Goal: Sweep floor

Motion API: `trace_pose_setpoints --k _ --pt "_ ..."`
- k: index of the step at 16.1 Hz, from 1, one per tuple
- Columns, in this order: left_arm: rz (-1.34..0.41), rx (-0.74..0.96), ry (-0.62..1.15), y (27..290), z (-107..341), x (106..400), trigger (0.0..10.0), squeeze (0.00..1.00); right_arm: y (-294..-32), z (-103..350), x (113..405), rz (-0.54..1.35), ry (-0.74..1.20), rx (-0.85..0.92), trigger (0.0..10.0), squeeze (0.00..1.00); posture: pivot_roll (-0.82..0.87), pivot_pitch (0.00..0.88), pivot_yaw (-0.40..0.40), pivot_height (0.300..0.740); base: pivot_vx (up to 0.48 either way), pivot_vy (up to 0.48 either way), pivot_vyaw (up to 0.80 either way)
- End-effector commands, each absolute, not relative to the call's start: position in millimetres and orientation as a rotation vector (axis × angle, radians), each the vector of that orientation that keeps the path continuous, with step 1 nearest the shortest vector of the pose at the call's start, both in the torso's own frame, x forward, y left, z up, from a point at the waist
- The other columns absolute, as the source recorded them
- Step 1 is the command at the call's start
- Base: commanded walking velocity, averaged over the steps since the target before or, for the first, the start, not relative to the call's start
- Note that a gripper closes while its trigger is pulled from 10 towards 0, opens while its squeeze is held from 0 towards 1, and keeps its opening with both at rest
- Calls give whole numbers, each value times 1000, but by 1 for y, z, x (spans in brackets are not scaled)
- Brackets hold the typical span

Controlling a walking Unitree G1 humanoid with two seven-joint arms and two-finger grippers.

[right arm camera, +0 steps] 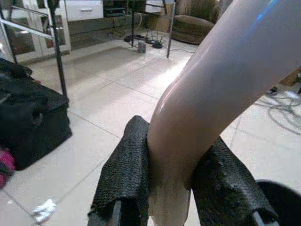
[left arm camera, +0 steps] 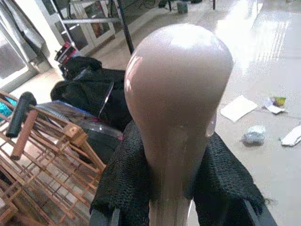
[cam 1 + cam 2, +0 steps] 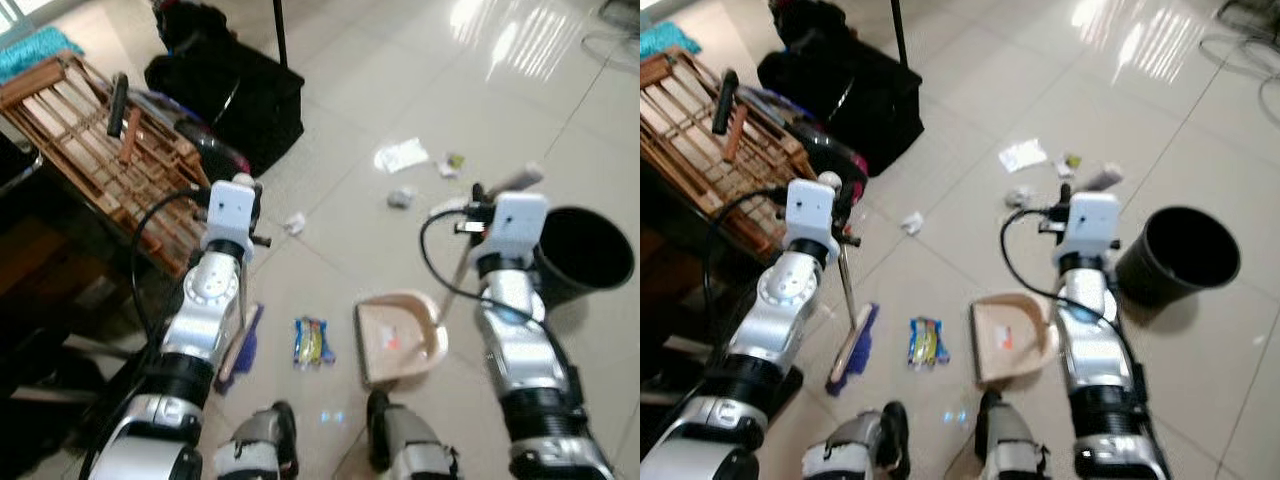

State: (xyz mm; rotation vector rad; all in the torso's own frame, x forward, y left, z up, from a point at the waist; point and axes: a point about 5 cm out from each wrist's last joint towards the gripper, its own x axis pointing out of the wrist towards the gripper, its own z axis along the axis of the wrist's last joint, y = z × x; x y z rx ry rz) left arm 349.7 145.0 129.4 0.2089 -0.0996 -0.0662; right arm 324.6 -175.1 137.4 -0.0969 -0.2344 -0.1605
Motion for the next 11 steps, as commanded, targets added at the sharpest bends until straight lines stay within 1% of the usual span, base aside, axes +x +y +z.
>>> trace_pose_setpoints --k 1,3,5,8,11 --pt "-48 209 -56 146 115 346 10000 0 -169 147 323 -155 -325 -82 10000 0 14 403 57 740 0 0 0" --pt "-32 185 -72 142 112 345 10000 0 -153 146 320 -131 -386 -67 10000 0 21 407 64 740 0 0 0" --pt "-17 156 -74 140 108 345 10000 0 -138 140 316 -87 -400 -96 10000 0 25 409 67 740 0 0 0" --pt "17 130 -65 139 105 346 10000 0 -128 132 311 -47 -416 -135 10000 0 43 416 76 740 0 0 0" --pt "31 88 -59 134 105 348 10000 0 -123 124 309 -41 -413 -142 10000 0 66 420 97 740 0 0 0"
